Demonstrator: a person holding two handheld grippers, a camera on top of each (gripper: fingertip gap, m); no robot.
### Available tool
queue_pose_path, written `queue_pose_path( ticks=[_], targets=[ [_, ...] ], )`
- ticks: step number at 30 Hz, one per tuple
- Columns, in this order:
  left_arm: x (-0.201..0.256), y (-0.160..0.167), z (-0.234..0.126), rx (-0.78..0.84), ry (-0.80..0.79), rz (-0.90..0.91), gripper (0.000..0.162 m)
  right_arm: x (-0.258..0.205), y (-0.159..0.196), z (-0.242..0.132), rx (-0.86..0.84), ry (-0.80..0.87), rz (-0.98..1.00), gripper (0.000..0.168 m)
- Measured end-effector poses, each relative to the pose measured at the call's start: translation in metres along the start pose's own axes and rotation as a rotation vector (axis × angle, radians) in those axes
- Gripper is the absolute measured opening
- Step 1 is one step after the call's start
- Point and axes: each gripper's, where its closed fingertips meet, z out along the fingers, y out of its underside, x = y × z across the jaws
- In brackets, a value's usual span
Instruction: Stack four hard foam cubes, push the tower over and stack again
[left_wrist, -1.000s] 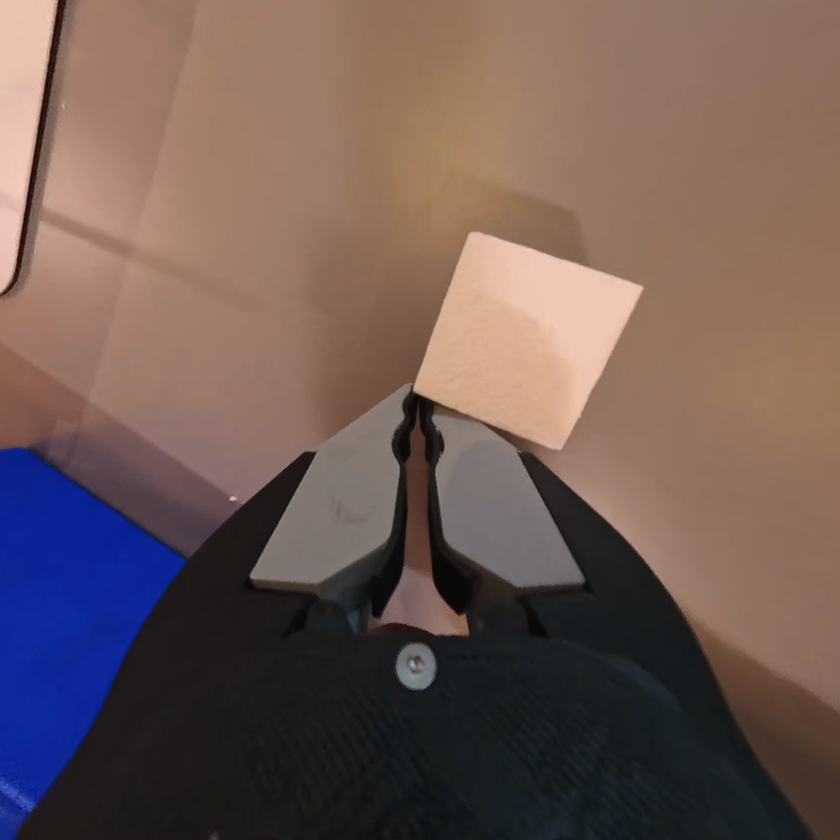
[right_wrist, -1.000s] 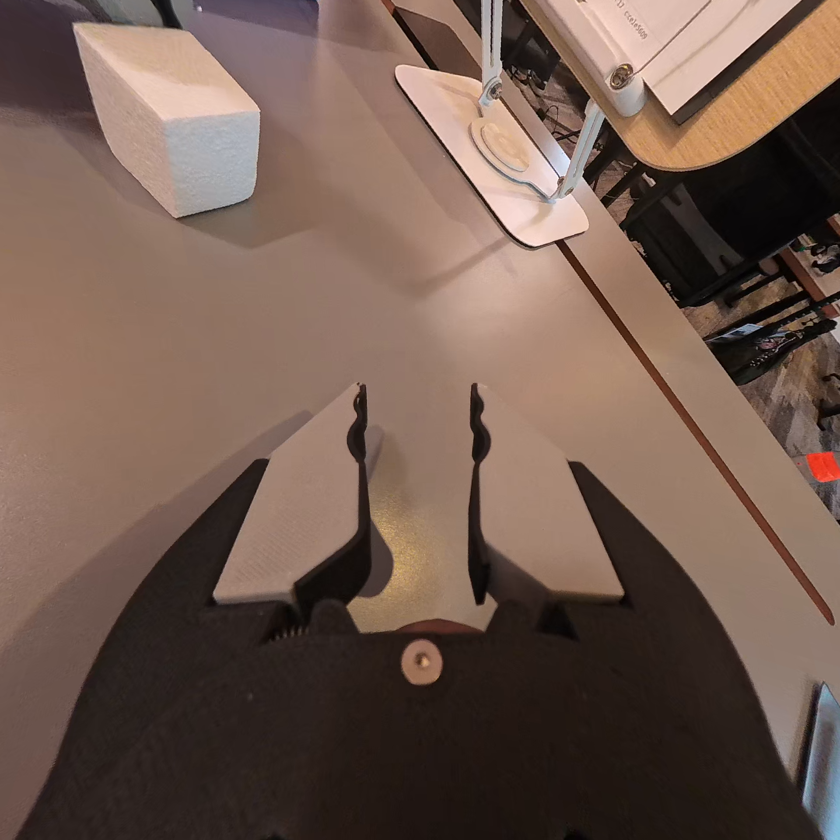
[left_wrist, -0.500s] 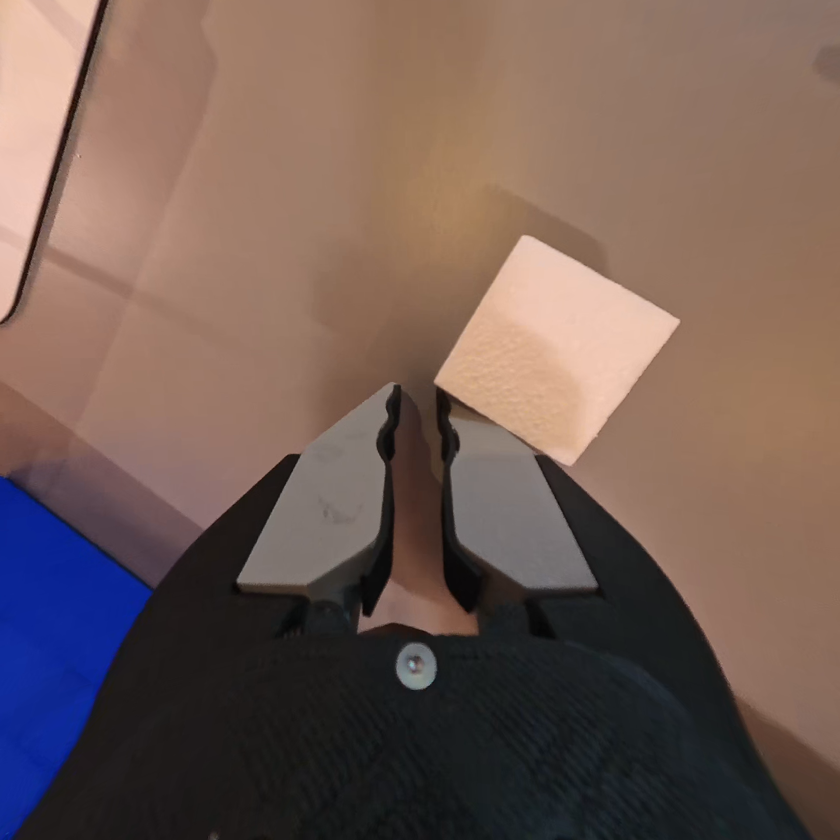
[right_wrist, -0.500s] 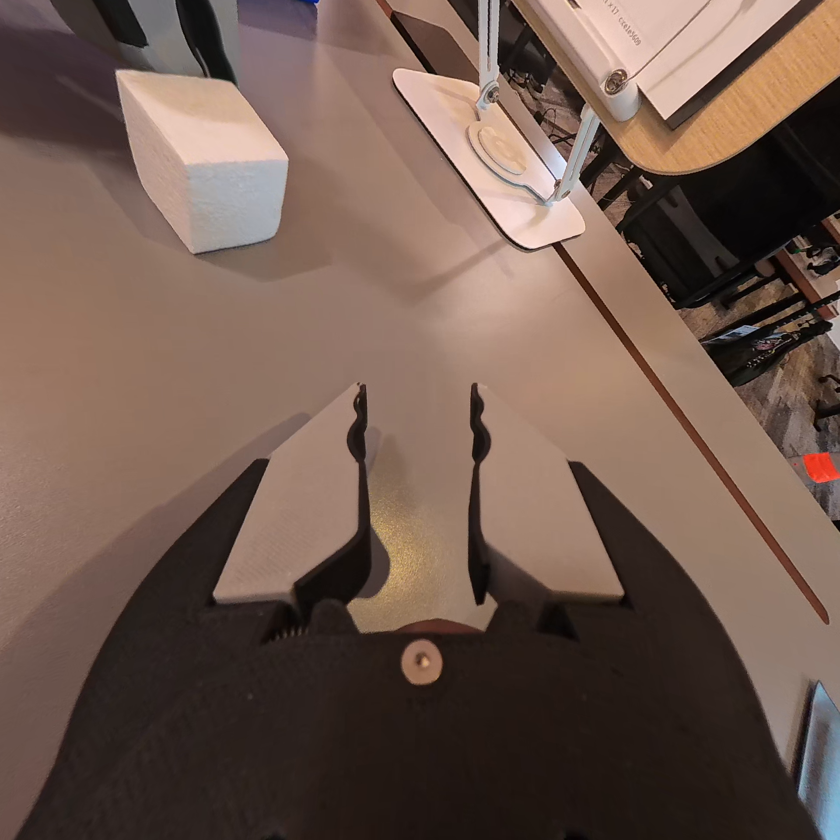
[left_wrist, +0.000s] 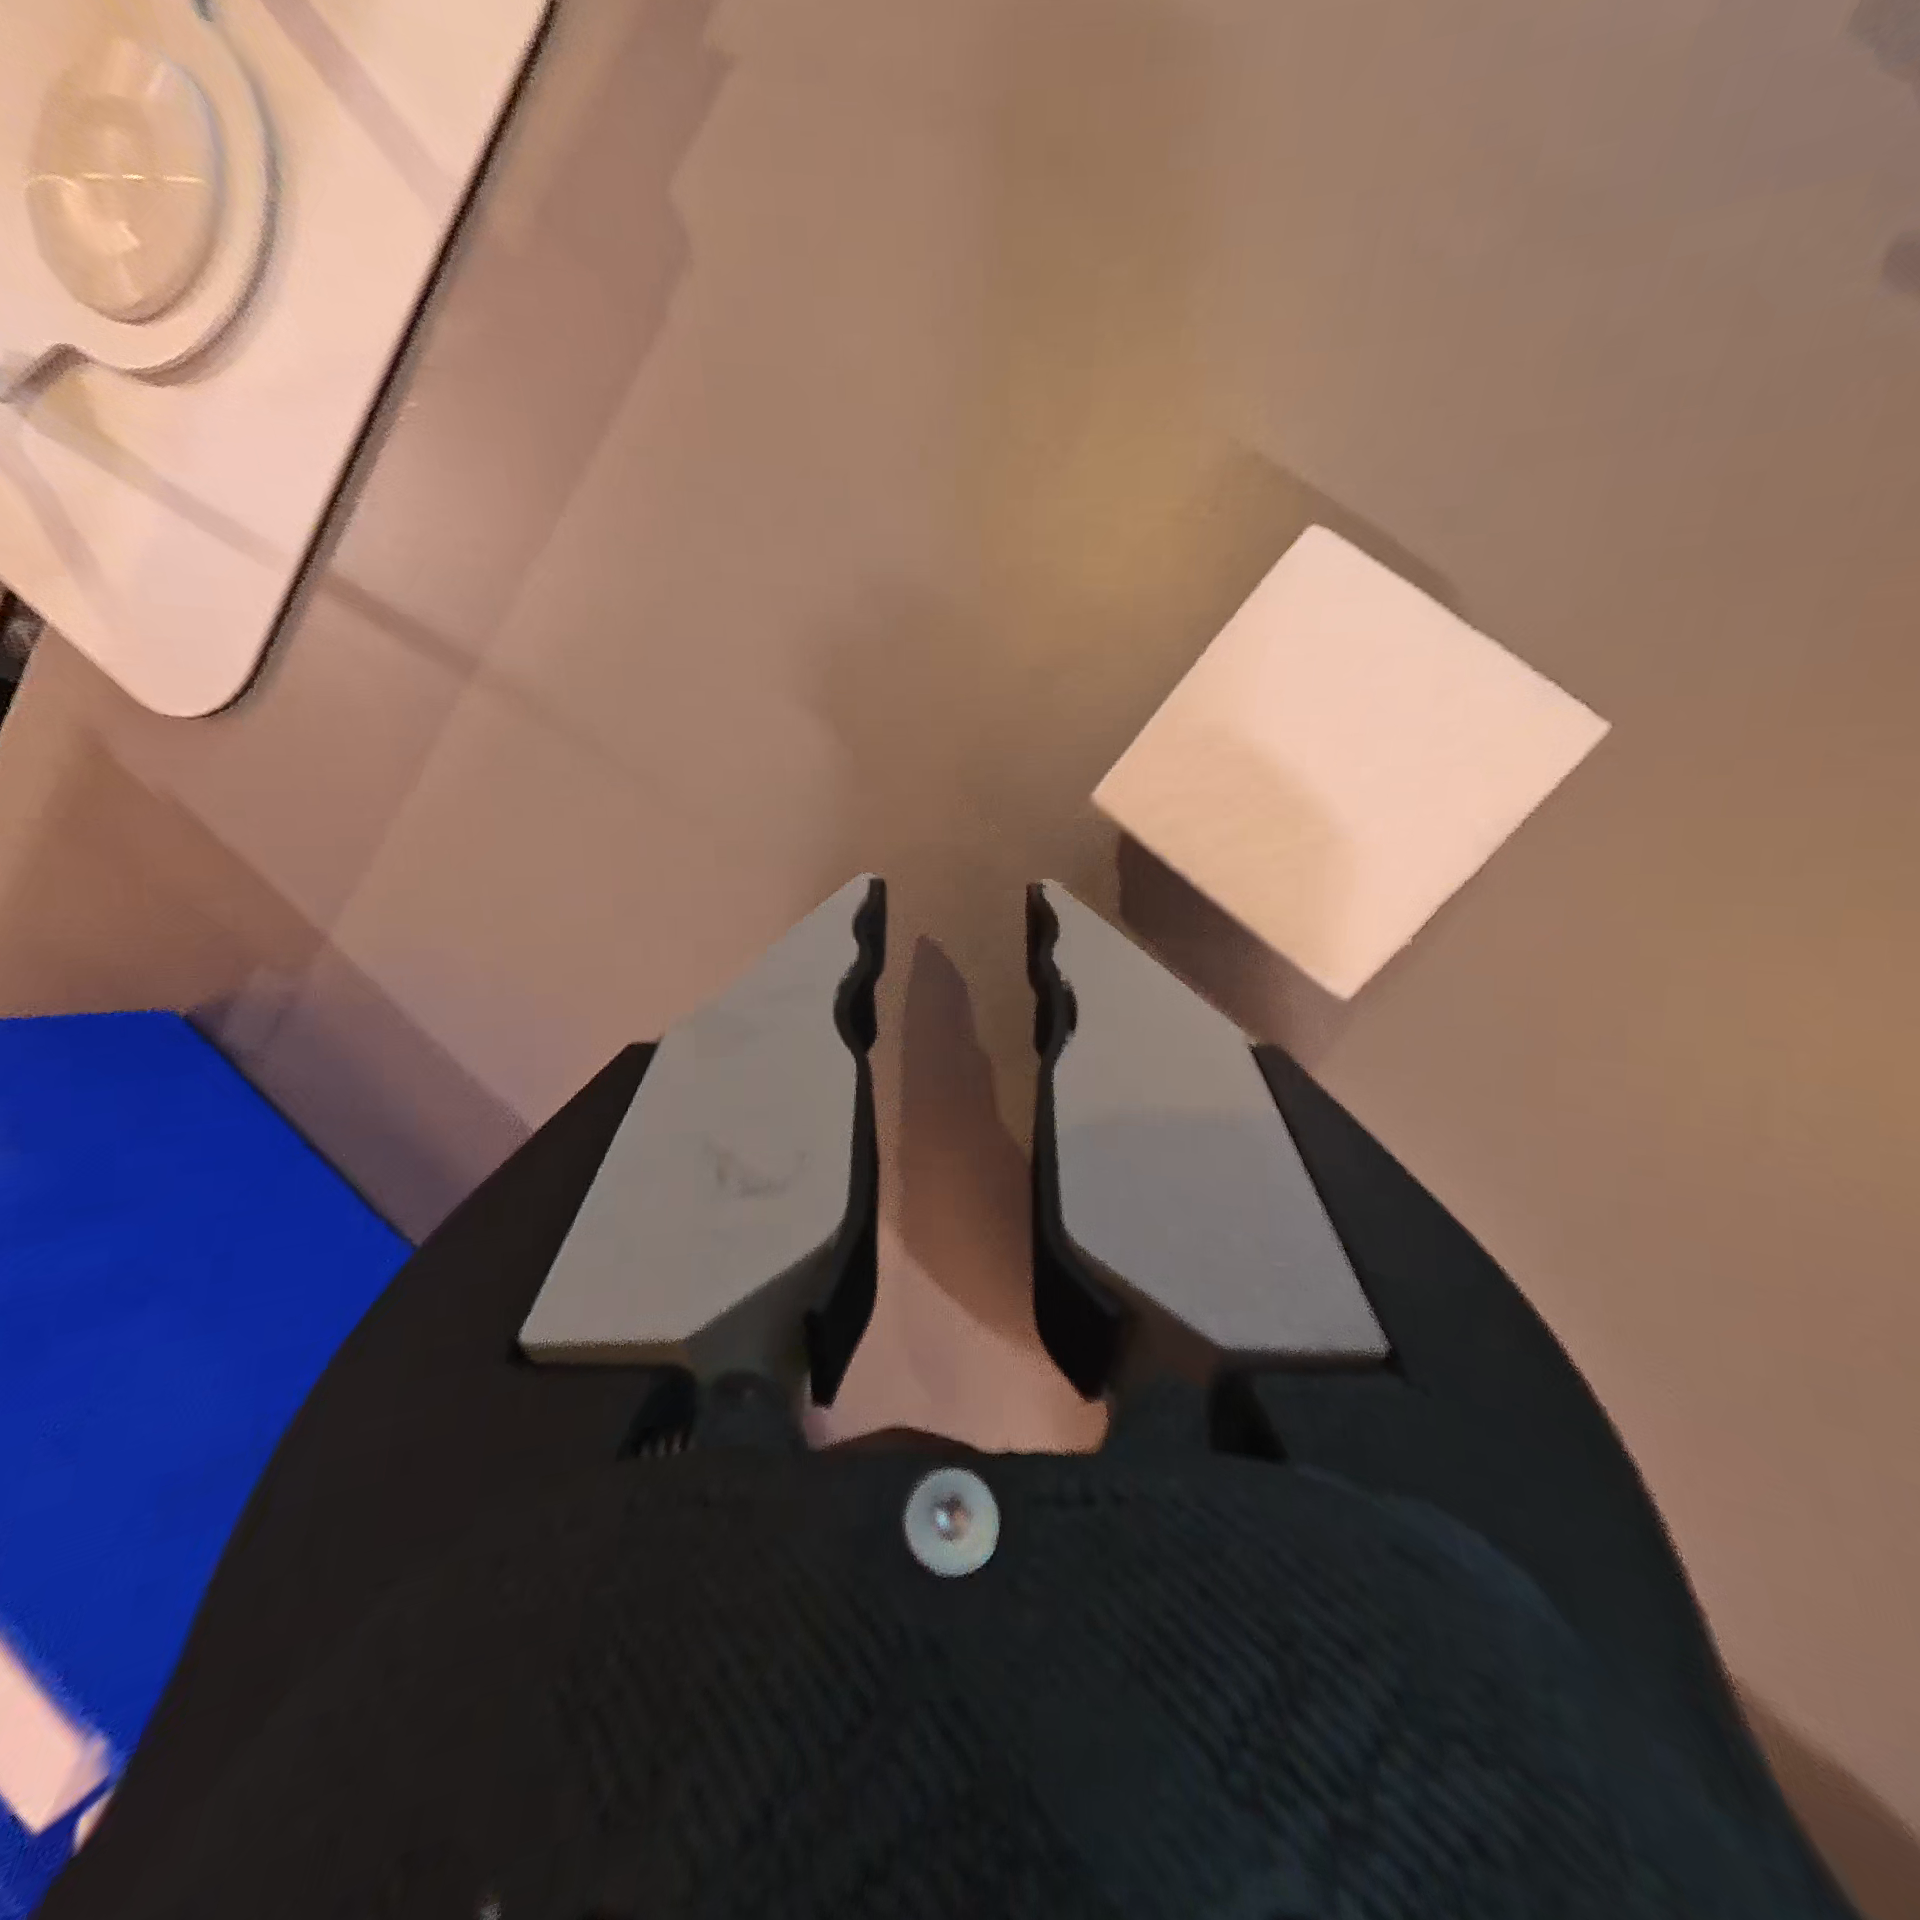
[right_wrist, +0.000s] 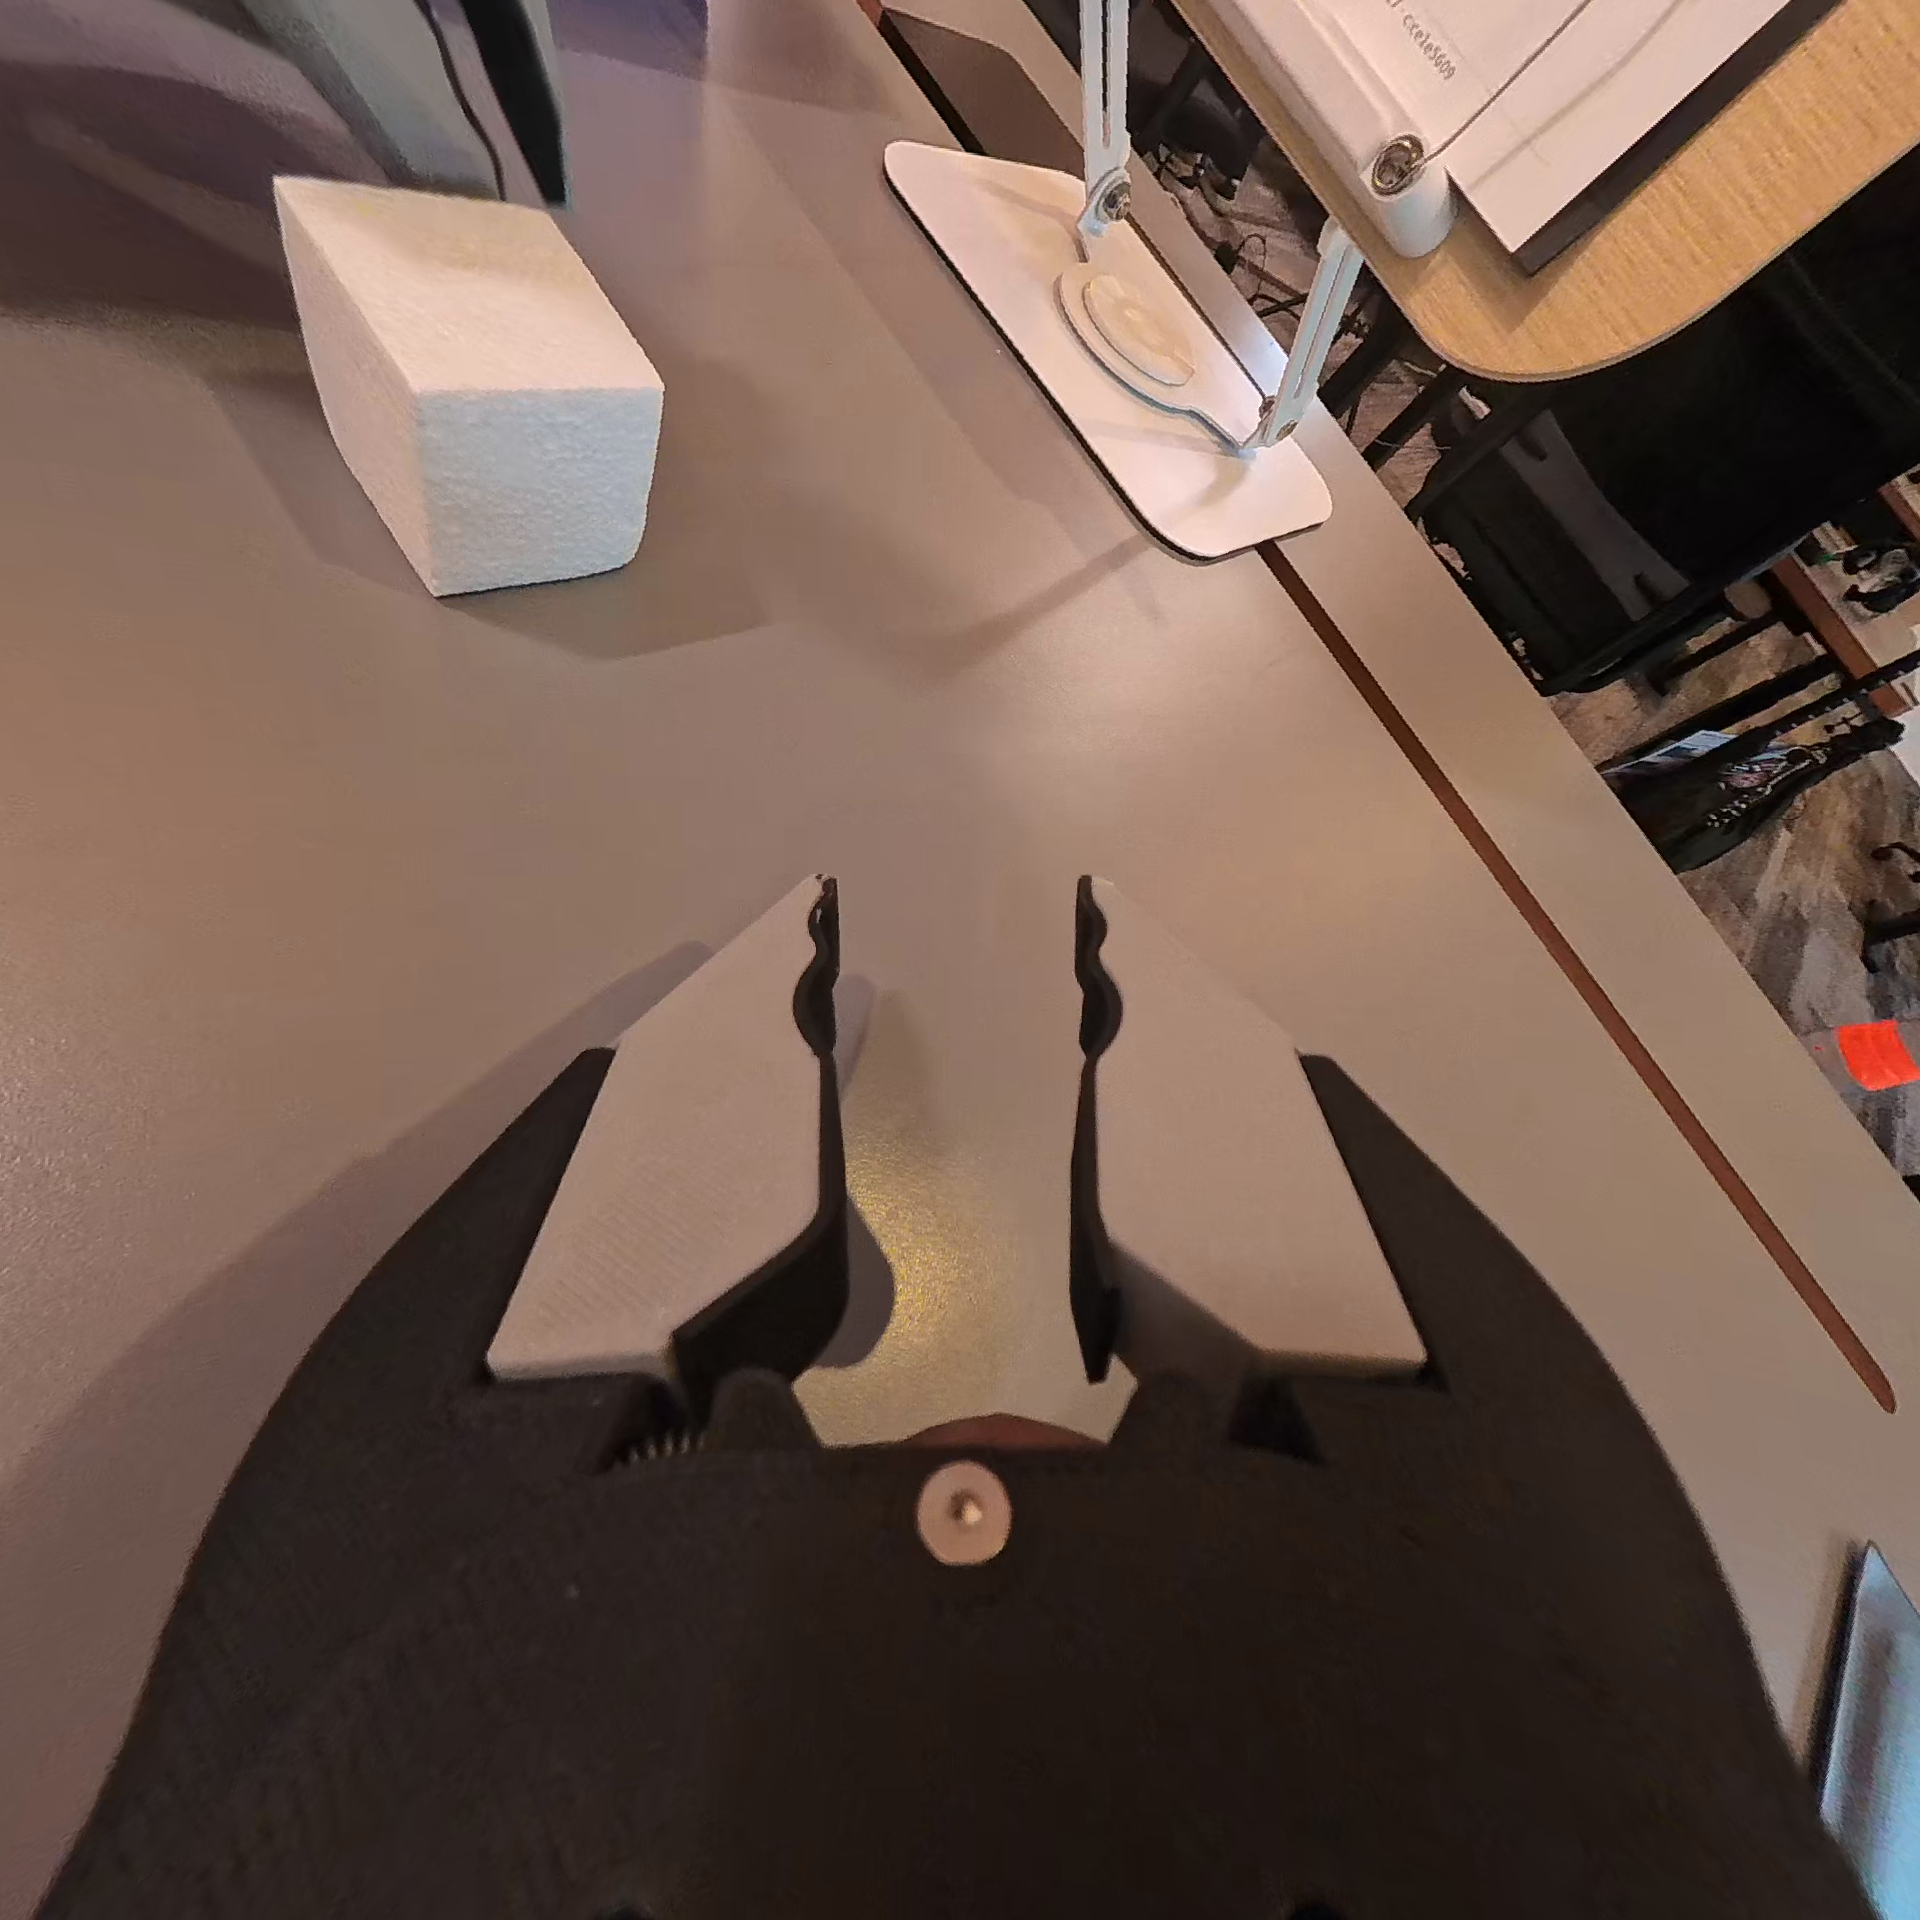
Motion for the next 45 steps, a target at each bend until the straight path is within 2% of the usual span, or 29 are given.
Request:
queue_pose_path(
  ticks=[5, 10, 13, 17, 23, 26, 29, 31, 32, 37, 45],
  targets=[
    [-0.024, -0.002, -0.034, 0.075, -0.037, -0.103, 0.040, 0.000, 0.000, 0.000, -0.003, 0.004, -0.010, 0.043],
    [-0.067, 0.004, -0.089, 0.164, -0.104, -0.212, 0.050, 0.001, 0.001, 0.000, -0.004, 0.004, 0.000, 0.043],
    [-0.106, 0.035, -0.116, 0.137, -0.194, -0.281, 0.053, 0.000, 0.002, 0.001, -0.008, 0.000, -0.005, 0.043],
    [-0.152, 0.099, -0.131, 0.049, -0.293, -0.427, 0.057, -0.003, 0.000, 0.001, -0.006, -0.004, -0.015, 0.043],
    [-0.187, 0.191, -0.124, -0.083, -0.411, -0.681, 0.066, -0.006, 0.001, 0.003, -0.011, -0.012, -0.017, 0.043],
    [-0.198, 0.218, -0.115, -0.105, -0.458, -0.828, 0.069, -0.008, 0.003, 0.004, -0.019, -0.019, -0.022, 0.043],
    [-0.207, 0.233, -0.105, -0.131, -0.494, -0.882, 0.058, -0.009, 0.004, 0.005, -0.024, -0.019, -0.026, 0.043],
    [-0.208, 0.240, -0.096, -0.148, -0.487, -0.908, 0.059, -0.009, 0.005, 0.005, -0.025, -0.021, -0.022, 0.043],
    [-0.210, 0.244, -0.093, -0.157, -0.493, -0.917, 0.070, -0.009, 0.005, 0.005, -0.025, -0.022, -0.021, 0.043],
    [-0.212, 0.247, -0.086, -0.161, -0.494, -0.922, 0.067, -0.010, 0.005, 0.005, -0.026, -0.029, -0.024, 0.043],
    [-0.178, 0.227, -0.072, -0.129, -0.256, -0.935, 0.068, -0.012, 0.001, 0.004, -0.019, -0.028, -0.033, 0.043]
  ],
)
